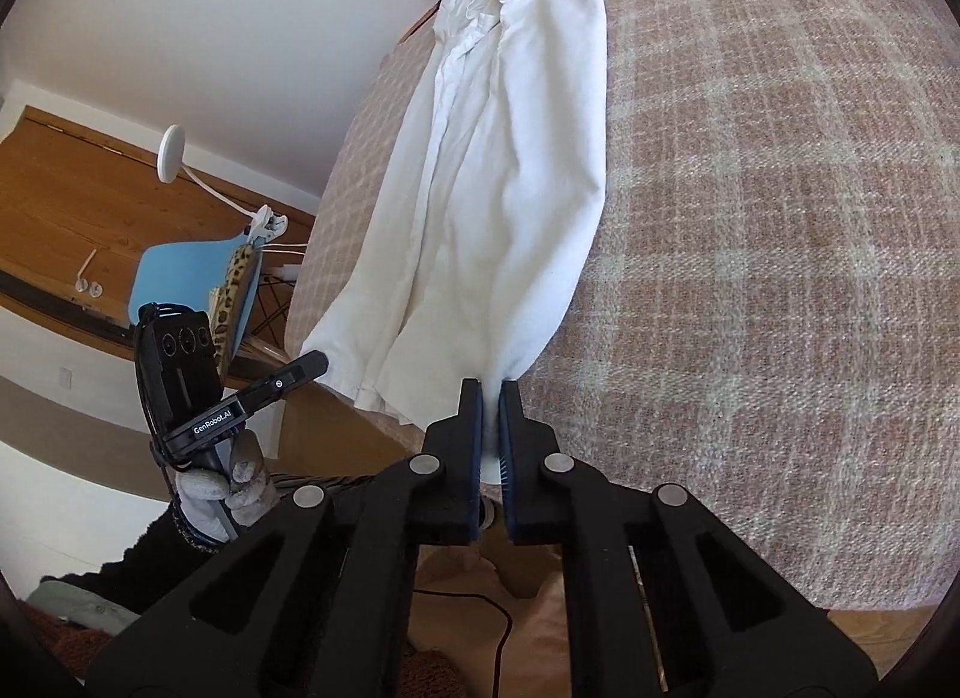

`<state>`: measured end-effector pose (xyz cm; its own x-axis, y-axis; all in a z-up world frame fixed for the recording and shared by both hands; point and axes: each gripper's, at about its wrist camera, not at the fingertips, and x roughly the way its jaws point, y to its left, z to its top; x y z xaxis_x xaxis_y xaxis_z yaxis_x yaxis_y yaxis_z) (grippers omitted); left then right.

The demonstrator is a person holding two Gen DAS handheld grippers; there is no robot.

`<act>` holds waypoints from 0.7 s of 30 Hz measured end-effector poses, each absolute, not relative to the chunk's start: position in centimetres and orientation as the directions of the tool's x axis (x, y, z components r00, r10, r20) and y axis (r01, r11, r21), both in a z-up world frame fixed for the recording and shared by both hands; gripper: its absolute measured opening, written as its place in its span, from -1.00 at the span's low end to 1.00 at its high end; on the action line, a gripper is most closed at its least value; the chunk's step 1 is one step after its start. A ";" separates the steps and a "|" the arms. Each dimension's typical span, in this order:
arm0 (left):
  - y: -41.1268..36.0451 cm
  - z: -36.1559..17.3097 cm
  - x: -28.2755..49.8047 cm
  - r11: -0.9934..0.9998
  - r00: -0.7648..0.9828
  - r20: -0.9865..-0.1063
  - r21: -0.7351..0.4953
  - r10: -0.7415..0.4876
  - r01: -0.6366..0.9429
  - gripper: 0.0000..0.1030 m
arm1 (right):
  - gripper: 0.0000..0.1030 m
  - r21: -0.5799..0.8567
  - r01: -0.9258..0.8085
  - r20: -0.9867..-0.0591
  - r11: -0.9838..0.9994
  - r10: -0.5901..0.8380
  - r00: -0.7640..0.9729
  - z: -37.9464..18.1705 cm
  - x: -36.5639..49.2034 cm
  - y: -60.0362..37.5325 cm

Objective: Fold small clothes

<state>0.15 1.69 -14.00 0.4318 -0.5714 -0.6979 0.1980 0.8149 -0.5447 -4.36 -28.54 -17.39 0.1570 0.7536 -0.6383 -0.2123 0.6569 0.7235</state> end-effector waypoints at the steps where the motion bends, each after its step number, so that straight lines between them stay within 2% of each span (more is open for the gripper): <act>1: 1.7 -13.5 0.2 0.817 0.443 -0.693 -0.538 -0.569 0.207 -0.92 | -0.87 0.733 -0.207 -0.626 0.648 0.762 0.167 -17.1 -4.2 -28.8; 8: 1.3 -12.0 2.1 0.823 0.477 -0.679 -0.525 -0.558 0.217 -0.92 | -0.87 0.751 -0.211 -0.588 0.625 0.779 0.216 -14.8 -2.5 -28.9; 21: 2.2 -11.1 10.0 0.856 0.481 -0.716 -0.487 -0.506 0.175 -0.92 | -0.87 0.723 -0.154 -0.621 0.674 0.731 0.282 -14.1 5.9 -28.4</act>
<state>10.00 2.18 -11.15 0.4806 -0.5059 -0.7163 0.1748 0.8557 -0.4870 5.92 -28.35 -14.07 0.2824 0.7310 -0.6213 -0.1536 0.6737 0.7228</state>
